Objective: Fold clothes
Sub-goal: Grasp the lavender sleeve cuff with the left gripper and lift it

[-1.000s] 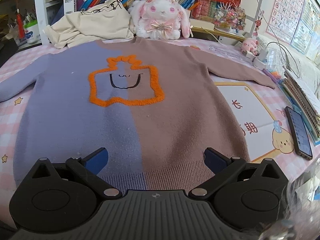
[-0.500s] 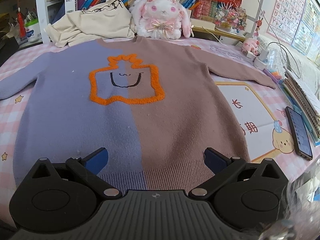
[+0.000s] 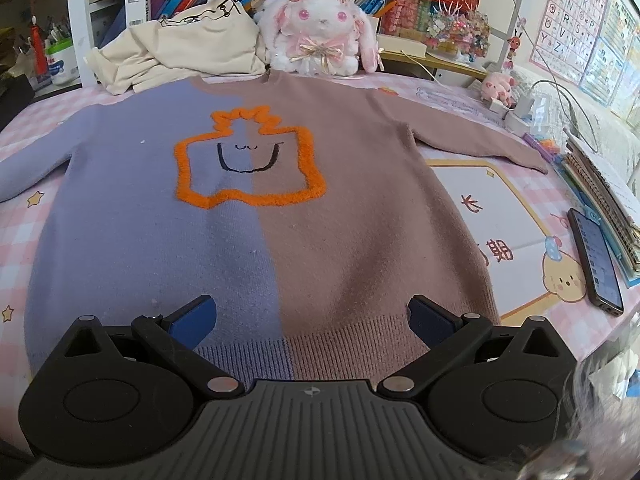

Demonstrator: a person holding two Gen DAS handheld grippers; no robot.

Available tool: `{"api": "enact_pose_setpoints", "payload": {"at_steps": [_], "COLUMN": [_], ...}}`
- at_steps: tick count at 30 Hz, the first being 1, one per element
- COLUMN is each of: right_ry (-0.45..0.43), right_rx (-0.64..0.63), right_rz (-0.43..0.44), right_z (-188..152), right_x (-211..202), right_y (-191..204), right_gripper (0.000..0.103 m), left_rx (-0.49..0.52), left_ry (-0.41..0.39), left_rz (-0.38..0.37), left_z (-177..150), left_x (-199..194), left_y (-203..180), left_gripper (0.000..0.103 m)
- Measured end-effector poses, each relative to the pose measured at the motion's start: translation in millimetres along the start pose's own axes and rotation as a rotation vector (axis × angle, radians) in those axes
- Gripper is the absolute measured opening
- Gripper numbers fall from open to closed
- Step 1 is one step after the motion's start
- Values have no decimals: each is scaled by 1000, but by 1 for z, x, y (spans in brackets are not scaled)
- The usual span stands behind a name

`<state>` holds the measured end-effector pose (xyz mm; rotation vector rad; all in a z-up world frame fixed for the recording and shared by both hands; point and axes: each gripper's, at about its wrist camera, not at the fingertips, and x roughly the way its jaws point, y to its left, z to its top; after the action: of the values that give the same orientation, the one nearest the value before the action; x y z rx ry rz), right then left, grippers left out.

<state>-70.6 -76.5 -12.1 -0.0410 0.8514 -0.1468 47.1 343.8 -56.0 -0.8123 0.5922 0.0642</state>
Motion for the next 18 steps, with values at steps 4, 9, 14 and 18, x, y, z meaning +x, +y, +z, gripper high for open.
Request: {"api": "enact_pose_setpoints", "payload": {"at_steps": [4,9,14,18], "right_ry": [-2,0,16,16], "right_rx": [-22,-16,19,-3], "right_rz": [8,1,-11,-9], "right_z": [-1,-2,-3,-3], "right_x": [-1,-2,0,0], "right_y": [5,2,-4,-2], "right_gripper": [103,103,103,103], "left_rx": [0,-113,-169,-199], "left_ry": [-47,-103,-105,-104], "left_rz": [60,109,123,131], "left_z": [4,23,28,29], "left_x": [-3,-13,-17,-18], "left_y": [3,30,42,46], "left_gripper": [77,59,42,31]}}
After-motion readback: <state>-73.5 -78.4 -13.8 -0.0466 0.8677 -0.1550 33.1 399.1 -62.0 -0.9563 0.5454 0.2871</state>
